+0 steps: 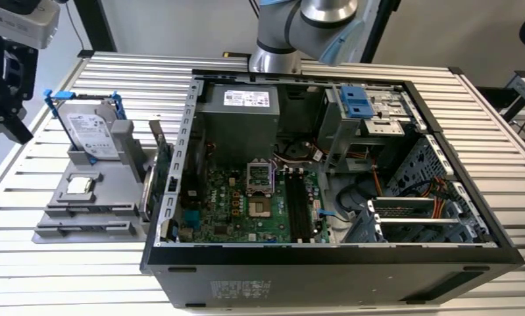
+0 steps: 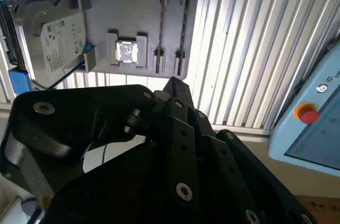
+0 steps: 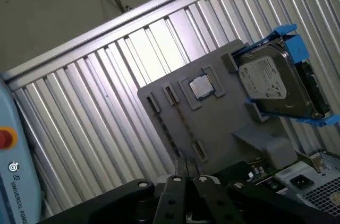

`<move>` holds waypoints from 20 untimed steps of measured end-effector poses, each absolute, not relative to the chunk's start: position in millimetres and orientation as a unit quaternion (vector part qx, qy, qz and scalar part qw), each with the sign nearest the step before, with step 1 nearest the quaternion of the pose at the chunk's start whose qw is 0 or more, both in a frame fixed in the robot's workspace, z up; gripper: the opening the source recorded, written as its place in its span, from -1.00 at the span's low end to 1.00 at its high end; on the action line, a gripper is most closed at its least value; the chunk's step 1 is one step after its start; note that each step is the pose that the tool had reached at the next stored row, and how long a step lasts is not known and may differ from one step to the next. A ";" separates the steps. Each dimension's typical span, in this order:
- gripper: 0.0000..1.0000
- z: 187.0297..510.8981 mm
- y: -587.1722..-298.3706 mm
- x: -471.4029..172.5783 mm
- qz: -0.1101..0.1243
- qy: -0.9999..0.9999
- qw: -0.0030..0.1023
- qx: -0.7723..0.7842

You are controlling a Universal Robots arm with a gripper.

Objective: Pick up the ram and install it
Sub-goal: 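Pick up the ram and move it above insertion slot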

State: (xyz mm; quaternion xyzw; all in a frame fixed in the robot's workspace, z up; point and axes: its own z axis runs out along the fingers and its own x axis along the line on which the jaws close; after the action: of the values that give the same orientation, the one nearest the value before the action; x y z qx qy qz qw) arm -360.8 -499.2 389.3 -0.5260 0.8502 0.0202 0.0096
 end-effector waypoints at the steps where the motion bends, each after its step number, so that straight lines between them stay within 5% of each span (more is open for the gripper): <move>1: -1.00 389.3 -499.2 -360.8 0.019 0.843 0.012 -0.538; 20: -1.00 389.3 -499.2 -360.8 0.020 0.757 0.009 -0.653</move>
State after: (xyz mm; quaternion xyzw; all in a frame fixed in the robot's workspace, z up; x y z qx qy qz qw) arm -360.8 -499.2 389.3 -0.6530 0.7570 0.0202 0.0093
